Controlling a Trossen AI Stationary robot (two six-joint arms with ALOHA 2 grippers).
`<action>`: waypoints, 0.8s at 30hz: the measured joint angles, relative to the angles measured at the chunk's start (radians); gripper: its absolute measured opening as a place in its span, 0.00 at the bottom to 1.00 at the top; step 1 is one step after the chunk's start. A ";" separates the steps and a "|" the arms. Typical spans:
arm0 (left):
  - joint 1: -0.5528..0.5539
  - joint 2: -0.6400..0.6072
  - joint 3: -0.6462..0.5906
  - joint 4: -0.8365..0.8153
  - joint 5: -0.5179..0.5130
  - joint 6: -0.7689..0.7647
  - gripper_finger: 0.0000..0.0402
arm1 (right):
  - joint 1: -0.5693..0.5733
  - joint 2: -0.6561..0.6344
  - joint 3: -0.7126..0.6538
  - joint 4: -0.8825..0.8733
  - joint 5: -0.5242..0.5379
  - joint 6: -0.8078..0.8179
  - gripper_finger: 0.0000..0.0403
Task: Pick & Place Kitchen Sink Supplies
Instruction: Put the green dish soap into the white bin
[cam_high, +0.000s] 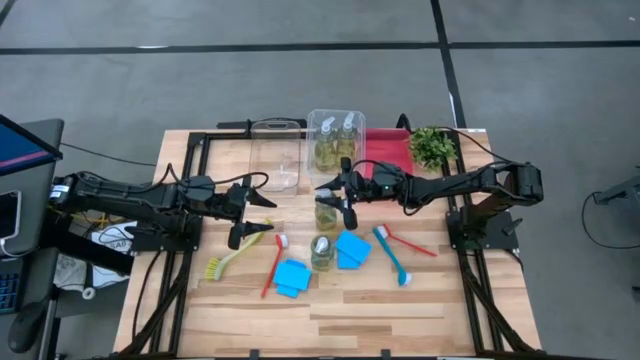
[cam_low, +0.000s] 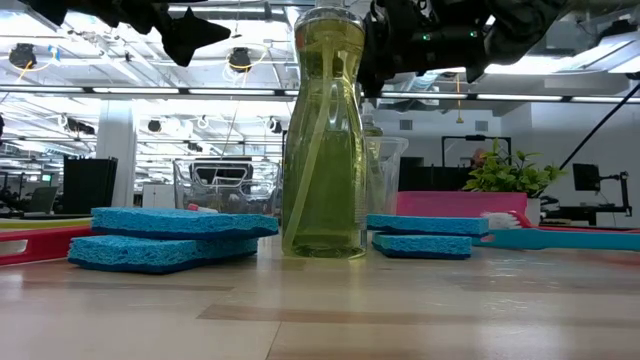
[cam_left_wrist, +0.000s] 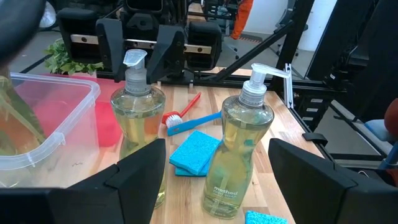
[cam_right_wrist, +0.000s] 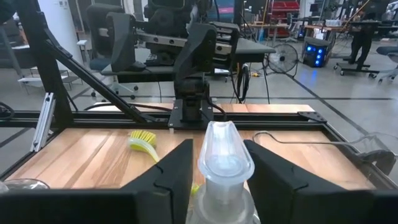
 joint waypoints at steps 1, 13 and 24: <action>0.000 0.000 0.000 0.000 0.000 0.000 0.71 | 0.000 0.000 0.000 0.000 0.000 0.000 0.30; 0.000 0.000 0.000 0.000 0.000 0.000 0.71 | 0.000 -0.001 0.000 0.001 0.000 0.000 0.22; 0.000 0.000 0.000 0.000 0.000 0.000 0.71 | 0.000 -0.039 0.000 -0.018 0.000 0.000 0.23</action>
